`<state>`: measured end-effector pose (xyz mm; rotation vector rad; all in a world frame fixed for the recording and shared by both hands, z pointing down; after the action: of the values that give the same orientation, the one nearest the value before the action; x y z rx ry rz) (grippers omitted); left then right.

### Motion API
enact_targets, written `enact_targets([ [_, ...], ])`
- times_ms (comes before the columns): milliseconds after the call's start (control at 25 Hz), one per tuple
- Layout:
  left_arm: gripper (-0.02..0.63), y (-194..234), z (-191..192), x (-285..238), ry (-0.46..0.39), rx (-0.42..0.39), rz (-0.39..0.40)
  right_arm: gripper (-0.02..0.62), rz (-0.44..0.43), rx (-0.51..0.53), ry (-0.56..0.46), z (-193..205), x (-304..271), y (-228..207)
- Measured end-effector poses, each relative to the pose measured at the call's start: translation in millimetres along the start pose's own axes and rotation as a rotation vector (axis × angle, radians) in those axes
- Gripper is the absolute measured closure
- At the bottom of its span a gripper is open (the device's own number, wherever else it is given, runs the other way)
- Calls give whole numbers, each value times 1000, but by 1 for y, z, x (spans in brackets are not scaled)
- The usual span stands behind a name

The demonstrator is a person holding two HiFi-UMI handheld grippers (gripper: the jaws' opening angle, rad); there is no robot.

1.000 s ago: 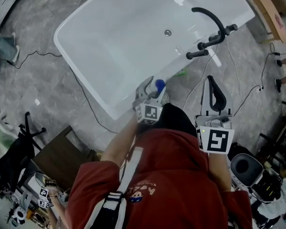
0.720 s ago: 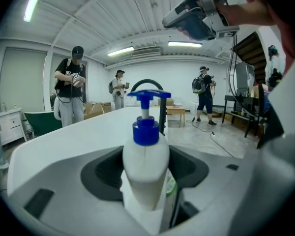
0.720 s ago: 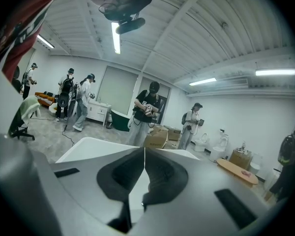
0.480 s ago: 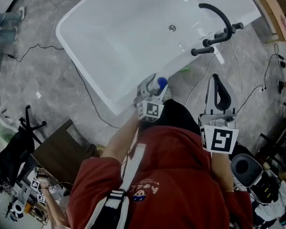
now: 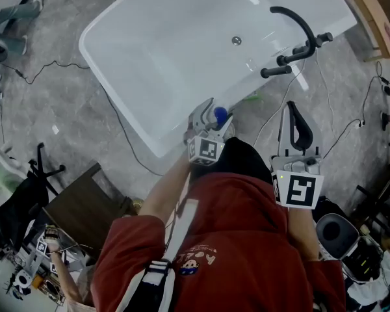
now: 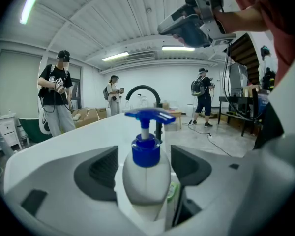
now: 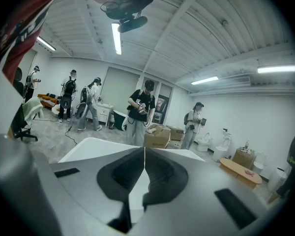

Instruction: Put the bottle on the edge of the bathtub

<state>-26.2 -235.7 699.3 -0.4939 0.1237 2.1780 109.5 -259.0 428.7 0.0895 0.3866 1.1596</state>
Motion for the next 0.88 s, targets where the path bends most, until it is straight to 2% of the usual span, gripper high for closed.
enact_targets([
  [160,278,-2,-15,7,11,10,6,583,-3,-9,-11,0,3,-2],
  [520,272,2,-41,24,-41,3,-34,583,-10,-33,-49,-2,8,-5],
  [880,272,23,-96,51,-168,-54,-71,583,2,-61,-103,-10,8,-9],
])
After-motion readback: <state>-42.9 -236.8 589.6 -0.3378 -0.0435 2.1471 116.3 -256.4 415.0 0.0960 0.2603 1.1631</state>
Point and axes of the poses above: the fingertips, and each gripper's own axes: x backward along the fingers, y to its left, z out of its underside, the point moved 6 cm from there along x, backward along the fingers
